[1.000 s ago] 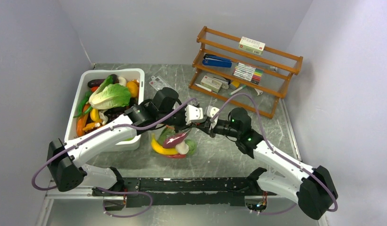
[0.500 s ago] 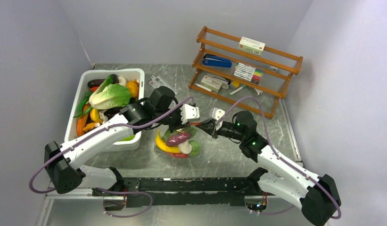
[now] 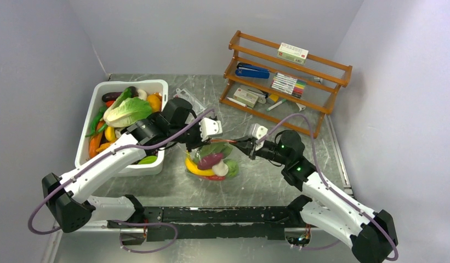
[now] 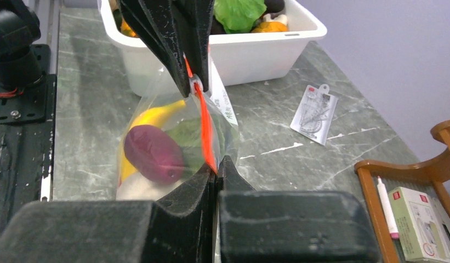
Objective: Place the food in the zip-top bag and seal the zipper
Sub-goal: Zip the zipper food storage bag at the center of the board.
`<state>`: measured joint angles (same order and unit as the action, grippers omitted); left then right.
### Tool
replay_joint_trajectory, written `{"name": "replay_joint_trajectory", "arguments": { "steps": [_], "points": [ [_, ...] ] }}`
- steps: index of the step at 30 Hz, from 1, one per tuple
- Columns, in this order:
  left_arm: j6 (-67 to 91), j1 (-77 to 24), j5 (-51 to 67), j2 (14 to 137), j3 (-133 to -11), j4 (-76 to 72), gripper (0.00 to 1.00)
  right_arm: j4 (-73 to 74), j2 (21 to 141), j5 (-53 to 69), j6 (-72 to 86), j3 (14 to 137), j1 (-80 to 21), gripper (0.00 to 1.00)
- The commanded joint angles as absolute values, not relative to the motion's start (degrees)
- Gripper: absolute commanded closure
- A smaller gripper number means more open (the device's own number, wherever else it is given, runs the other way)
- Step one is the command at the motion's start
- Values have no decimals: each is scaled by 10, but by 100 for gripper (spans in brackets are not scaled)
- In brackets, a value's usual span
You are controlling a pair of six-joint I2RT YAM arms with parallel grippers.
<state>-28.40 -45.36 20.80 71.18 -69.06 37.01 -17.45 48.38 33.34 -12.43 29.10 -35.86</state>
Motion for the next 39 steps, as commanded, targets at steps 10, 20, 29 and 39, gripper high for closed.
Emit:
{"name": "replay_joint_trajectory", "arguments": {
  "steps": [10,20,29,39],
  "points": [
    [-304,-411,183,673,-684,444,93,-248,440,293,-75,256,-315,100],
    [-301,-390,175,639,-681,482,93,-253,434,277,-56,242,-288,100],
    [-288,-390,172,617,-666,485,93,-295,426,219,-10,215,-243,100],
    [-298,-390,160,613,-678,505,93,-299,412,162,22,199,-196,100]
  ]
}}
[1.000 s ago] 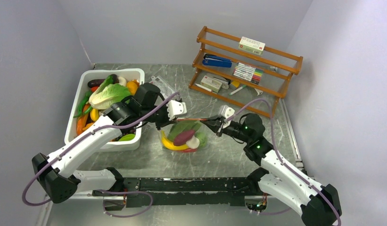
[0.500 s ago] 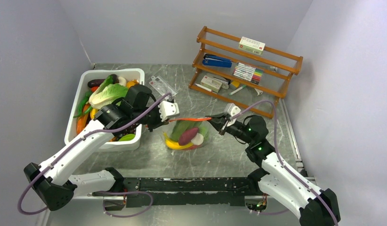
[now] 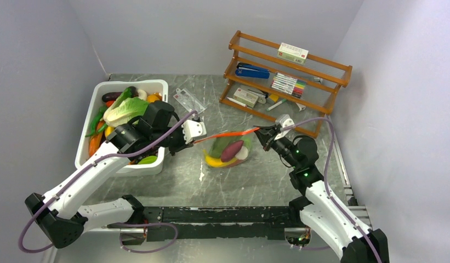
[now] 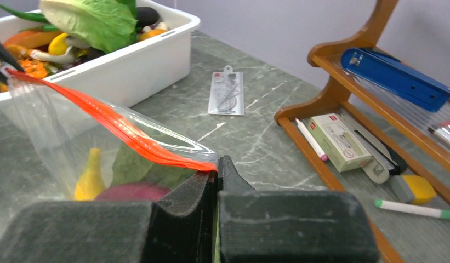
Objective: Place the food in the zip-top bag and seal the zipper
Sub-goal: Zip the zipper food storage bag at the center of the board.
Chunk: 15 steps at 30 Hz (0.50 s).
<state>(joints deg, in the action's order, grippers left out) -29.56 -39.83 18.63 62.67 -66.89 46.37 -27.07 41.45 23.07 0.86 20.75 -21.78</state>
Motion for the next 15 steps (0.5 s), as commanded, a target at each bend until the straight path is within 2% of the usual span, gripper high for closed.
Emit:
{"name": "replay_joint_trajectory", "arguments": {
  "steps": [1,15],
  "points": [
    [-298,-390,160,614,-678,508,93,-298,413,152,26,197,-193,100],
    [-296,-390,161,591,-639,507,93,-324,420,173,74,176,-140,100]
  ]
}}
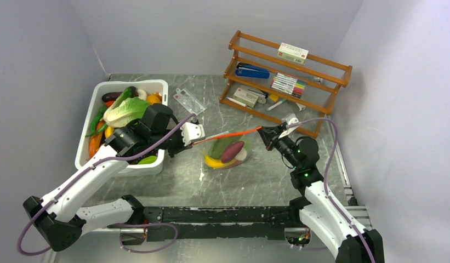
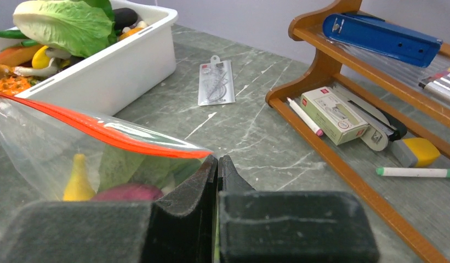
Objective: Place the food in the zip-top bag and seal the zipper
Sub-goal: Zip the zipper food storage bag at the center of the board, then place the zipper food storage bag at the center of the board.
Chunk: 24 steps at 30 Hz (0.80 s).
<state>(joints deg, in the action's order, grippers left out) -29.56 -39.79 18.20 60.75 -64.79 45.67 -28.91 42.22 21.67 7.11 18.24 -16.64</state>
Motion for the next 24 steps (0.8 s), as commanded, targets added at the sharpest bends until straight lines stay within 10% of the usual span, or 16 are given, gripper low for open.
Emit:
{"name": "replay_joint_trajectory", "arguments": {
  "steps": [1,24],
  "points": [
    [-297,-390,166,591,-640,505,93,-325,422,180,72,177,-140,100],
    [-407,-371,86,760,-882,371,93,-401,618,245,36,364,-122,100]
  ]
}}
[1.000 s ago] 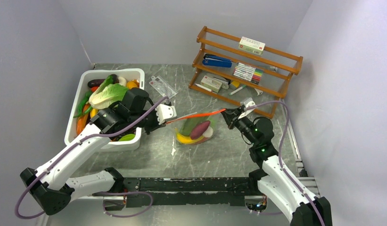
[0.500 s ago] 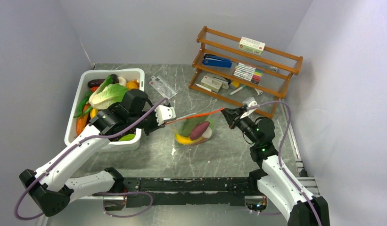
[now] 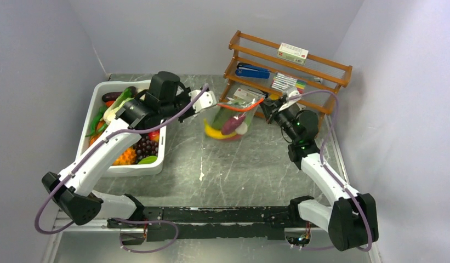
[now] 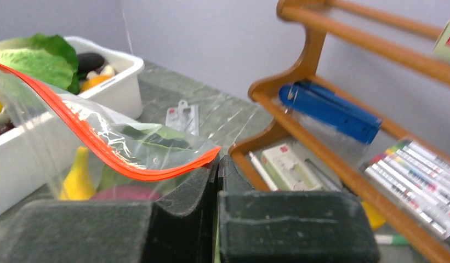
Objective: Place the food in the zip-top bag and seal the zipper
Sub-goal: Place the zipper food storage bag at the center of the board.
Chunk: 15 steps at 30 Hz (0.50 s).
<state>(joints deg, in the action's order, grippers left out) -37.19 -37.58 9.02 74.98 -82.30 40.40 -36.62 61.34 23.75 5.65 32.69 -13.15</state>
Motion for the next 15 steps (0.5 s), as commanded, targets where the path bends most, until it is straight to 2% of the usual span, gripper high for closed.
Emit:
{"name": "replay_joint_trajectory", "arguments": {
  "steps": [1,4,7,9,15],
  "points": [
    [-413,-372,117,760,-882,381,93,-393,612,242,34,360,-123,100],
    [-428,-373,208,727,-805,392,93,-389,587,228,48,307,-123,100],
    [-405,-378,237,677,-654,336,93,-423,544,212,104,213,-124,100],
    [-388,-382,260,659,-596,315,93,-429,512,207,128,161,-124,100],
    [-382,-402,301,662,-552,356,93,-237,428,152,108,152,-124,100]
  ]
}}
